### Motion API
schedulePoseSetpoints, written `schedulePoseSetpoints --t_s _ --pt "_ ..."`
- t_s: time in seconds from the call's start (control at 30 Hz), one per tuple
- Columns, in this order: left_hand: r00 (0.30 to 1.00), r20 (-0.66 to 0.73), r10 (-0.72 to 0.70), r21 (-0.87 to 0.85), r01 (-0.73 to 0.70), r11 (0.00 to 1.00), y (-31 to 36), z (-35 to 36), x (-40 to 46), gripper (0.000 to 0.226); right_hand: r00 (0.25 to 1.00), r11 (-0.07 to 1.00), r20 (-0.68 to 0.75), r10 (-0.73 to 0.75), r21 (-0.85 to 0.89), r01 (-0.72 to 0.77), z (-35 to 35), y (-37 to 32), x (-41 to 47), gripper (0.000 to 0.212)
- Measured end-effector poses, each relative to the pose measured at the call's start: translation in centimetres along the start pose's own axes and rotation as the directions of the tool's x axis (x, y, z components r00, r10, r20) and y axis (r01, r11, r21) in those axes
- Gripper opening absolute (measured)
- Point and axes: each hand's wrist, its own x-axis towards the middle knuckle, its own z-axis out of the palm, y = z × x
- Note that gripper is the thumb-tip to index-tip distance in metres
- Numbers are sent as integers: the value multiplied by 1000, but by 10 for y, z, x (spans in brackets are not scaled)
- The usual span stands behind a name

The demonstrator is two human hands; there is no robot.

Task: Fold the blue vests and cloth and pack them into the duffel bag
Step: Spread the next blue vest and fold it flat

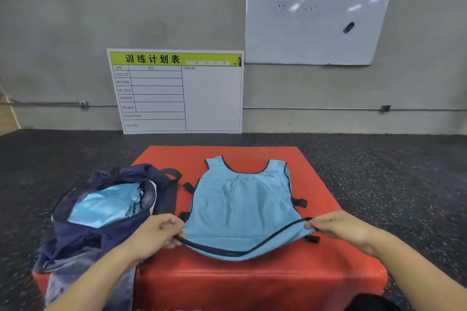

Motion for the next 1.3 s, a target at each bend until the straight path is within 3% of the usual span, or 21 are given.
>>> schedulePoseSetpoints --t_s 0.2,0.3,0.4,0.53,0.63,0.73,0.83,0.9,1.0,1.03,1.17,1.3 --pt "978 170 -119 137 96 986 -11 13 -13 24 995 983 45 85 -166 -77 3 42 -1 26" --pt "994 100 -53 204 32 978 -10 12 3 20 991 974 -130 -26 -225 -4 4 46 13 26" --pt "996 -11 92 278 -85 957 -16 12 30 16 952 934 -266 -153 -352 52 17 37 33 11" --pt "971 -46 236 495 -183 849 -35 24 67 17 953 847 -191 -234 -522 104 57 35 65 48" --pt "948 12 319 635 -253 730 -49 36 86 62 956 750 -155 -249 -656 89 88 57 86 65" --pt "914 95 394 761 -321 563 -74 46 99 94 959 636 -127 -252 -768 66 99 74 95 107" --pt "913 185 363 838 -340 427 -92 56 97 79 962 588 -180 -203 -808 -27 87 81 108 128" --pt "900 174 400 852 -342 397 -96 61 101 71 946 573 -227 -233 -818 -56 79 76 116 118" --pt "860 56 507 841 -315 441 -72 61 118 62 873 579 -296 -389 -815 -19 73 55 129 60" --pt "842 30 539 835 -317 449 -63 61 127 56 857 588 -296 -422 -809 10 75 49 139 53" --pt "787 37 616 827 -369 423 -42 71 173 38 896 628 -166 -412 -764 148 108 18 185 72" --pt "846 60 530 840 -330 432 -34 84 228 49 909 629 -73 -411 -744 224 151 -16 239 80"
